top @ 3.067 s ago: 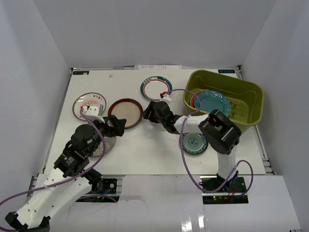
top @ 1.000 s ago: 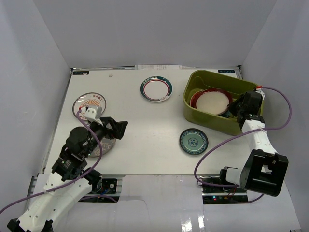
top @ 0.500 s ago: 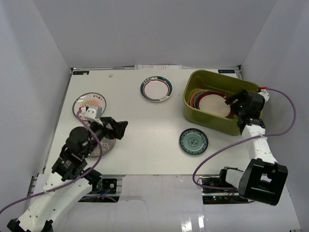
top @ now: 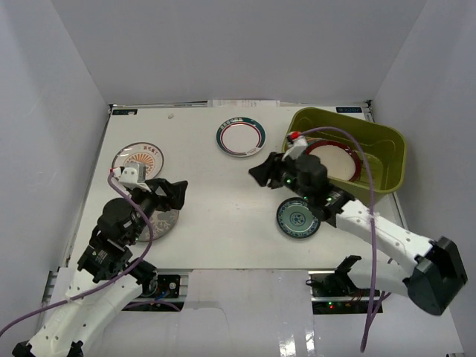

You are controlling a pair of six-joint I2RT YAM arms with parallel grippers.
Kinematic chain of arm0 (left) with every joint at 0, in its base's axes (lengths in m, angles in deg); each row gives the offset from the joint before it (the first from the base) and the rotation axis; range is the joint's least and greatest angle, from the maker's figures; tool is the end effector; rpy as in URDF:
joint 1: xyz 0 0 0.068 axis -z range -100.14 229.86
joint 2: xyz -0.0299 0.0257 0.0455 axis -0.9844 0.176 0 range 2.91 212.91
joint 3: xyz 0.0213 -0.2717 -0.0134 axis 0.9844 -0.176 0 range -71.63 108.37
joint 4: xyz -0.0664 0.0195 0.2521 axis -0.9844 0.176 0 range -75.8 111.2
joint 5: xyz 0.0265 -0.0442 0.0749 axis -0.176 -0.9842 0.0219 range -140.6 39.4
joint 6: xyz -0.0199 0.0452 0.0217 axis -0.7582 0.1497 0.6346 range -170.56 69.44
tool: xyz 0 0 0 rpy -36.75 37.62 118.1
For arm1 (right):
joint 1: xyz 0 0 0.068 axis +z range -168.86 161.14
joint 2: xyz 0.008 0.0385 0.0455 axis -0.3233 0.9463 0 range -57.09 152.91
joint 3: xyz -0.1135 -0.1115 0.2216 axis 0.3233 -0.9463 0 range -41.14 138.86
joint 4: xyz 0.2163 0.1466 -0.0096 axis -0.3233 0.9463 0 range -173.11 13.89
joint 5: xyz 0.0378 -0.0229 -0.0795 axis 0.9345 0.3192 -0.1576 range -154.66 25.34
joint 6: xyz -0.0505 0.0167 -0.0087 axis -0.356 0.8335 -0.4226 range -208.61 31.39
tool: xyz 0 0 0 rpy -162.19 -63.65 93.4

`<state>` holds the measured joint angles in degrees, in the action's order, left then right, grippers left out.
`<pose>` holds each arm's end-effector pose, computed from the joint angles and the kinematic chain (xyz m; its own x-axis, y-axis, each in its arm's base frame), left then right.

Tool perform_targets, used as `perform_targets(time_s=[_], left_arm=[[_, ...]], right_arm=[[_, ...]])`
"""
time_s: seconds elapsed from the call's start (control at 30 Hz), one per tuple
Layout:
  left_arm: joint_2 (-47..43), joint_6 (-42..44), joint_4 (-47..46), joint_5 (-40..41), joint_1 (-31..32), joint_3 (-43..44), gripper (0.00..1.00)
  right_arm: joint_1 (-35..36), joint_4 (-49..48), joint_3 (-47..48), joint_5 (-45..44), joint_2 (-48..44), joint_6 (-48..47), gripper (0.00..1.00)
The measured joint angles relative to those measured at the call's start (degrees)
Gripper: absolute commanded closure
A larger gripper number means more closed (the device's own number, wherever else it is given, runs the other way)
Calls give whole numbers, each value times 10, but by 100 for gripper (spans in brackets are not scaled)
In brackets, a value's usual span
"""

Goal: Place the plates into the plastic bin on the countertop

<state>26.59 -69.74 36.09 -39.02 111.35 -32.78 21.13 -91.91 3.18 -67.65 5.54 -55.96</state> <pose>0.0952 -0.0498 0.3288 -0.2064 -0.2511 -0.9457 0.2899 0.9074 -0.3042 0.1990 0.1644 0.3099 -0.4317 0.3410 -0.8351 -0.4390 0.7293 0.5248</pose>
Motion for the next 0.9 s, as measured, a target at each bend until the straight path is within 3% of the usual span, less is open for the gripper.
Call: perform_targets(time_s=[0.07, 0.2, 0.53, 0.77, 0.9], left_arm=[[-12, -7, 1, 31, -5, 0, 2], [-24, -19, 2, 89, -14, 0, 2], [10, -42, 10, 148, -37, -1, 2], [15, -44, 13, 141, -49, -1, 2], [15, -43, 13, 132, -51, -1, 2]], right_arm=[[76, -31, 12, -1, 70, 4, 51], [159, -87, 75, 9, 257, 30, 43], [202, -144, 271, 92, 567, 109, 46], [220, -184, 361, 126, 676, 166, 64], [221, -217, 374, 143, 705, 200, 89]])
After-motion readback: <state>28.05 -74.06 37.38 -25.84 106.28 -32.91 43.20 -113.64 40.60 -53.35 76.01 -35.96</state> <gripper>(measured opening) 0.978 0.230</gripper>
